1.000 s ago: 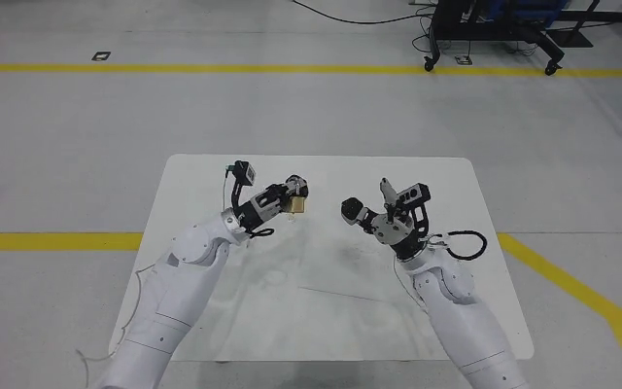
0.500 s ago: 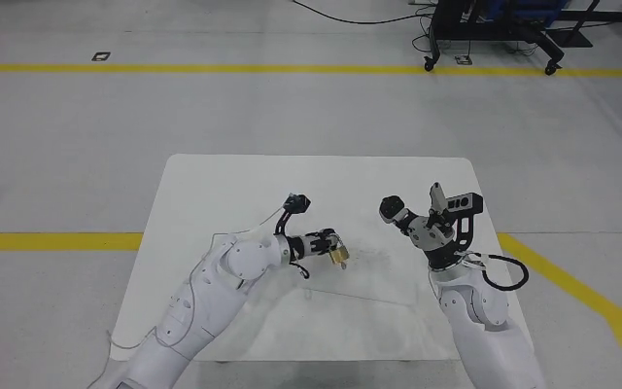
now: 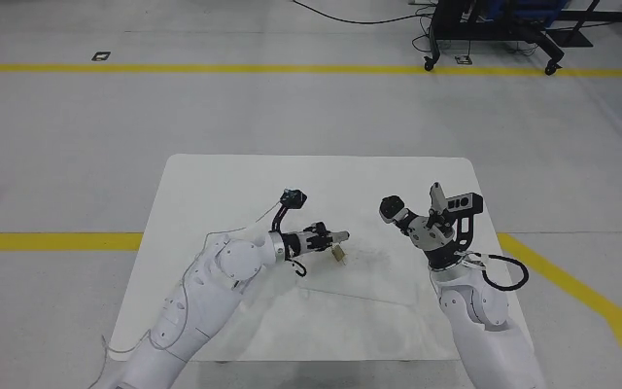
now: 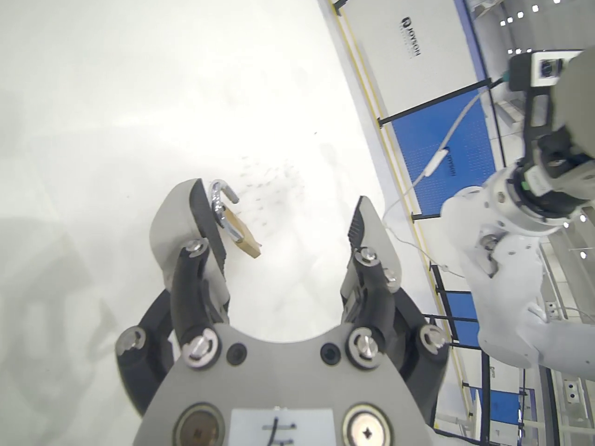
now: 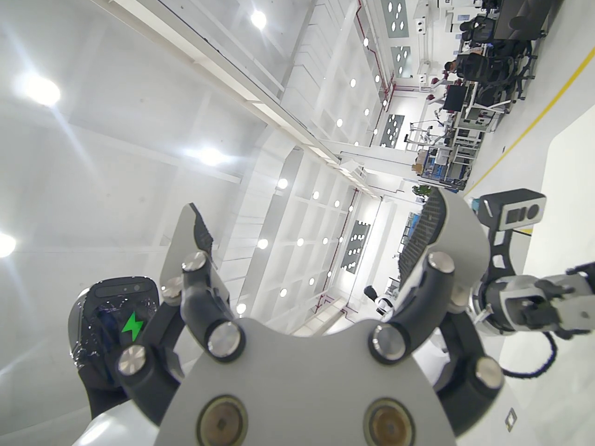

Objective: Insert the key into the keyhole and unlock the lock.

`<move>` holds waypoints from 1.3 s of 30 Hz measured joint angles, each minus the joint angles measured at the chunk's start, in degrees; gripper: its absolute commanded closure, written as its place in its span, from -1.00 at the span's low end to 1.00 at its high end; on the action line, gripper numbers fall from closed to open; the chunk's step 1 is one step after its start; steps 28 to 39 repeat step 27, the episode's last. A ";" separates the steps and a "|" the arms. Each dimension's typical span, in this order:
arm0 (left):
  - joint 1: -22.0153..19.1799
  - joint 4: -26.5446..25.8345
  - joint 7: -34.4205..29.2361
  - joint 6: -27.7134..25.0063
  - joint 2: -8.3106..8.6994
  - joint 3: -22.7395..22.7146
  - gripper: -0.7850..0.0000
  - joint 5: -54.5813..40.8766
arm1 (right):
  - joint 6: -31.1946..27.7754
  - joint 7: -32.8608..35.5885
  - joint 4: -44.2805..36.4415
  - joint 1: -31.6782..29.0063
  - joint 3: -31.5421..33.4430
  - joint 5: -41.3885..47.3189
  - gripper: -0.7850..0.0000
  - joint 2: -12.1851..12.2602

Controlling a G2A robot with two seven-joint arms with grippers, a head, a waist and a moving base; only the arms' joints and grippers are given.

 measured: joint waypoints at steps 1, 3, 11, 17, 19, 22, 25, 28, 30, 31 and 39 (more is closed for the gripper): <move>0.25 -0.55 1.01 -1.47 0.13 -0.67 -1.00 0.11 | 0.00 0.00 0.00 0.00 0.00 0.00 -1.00 0.00; 1.32 -2.24 4.70 -5.64 0.48 -2.48 -1.00 0.82 | 0.42 -0.41 0.11 0.07 -0.14 0.03 -1.00 -0.03; 7.34 -8.42 21.66 -20.53 2.20 -12.75 -1.00 5.47 | -7.00 -8.89 -2.20 -0.71 9.10 -1.41 -1.00 0.21; 10.79 -9.31 26.46 -22.62 2.93 -19.69 -1.00 -4.97 | -6.96 -10.25 -3.15 -1.22 10.63 -1.00 -1.00 0.23; 10.80 -9.29 26.33 -22.62 2.93 -19.75 -1.00 -6.76 | -6.96 -10.26 -3.15 -1.22 10.62 -1.01 -1.00 0.23; 10.80 -9.29 26.32 -22.62 2.93 -19.74 -1.00 -6.58 | -6.97 -10.27 -3.15 -1.21 10.63 -1.01 -1.00 0.23; 11.09 -9.45 26.45 -22.22 2.97 -19.94 -1.00 -5.82 | -6.64 -10.54 -3.13 -1.28 10.60 -2.38 -1.00 0.30; 11.65 -9.76 26.71 -21.46 3.04 -20.31 -1.00 -4.39 | -6.03 -11.04 -3.09 -1.39 10.55 -4.82 -1.00 0.43; 11.65 -9.76 26.71 -21.46 3.04 -20.31 -1.00 -4.39 | -6.03 -11.04 -3.09 -1.39 10.55 -4.82 -1.00 0.43; 11.65 -9.76 26.71 -21.46 3.04 -20.31 -1.00 -4.39 | -6.03 -11.04 -3.09 -1.39 10.55 -4.82 -1.00 0.43; 11.65 -9.76 26.71 -21.46 3.04 -20.31 -1.00 -4.39 | -6.03 -11.04 -3.09 -1.39 10.55 -4.82 -1.00 0.43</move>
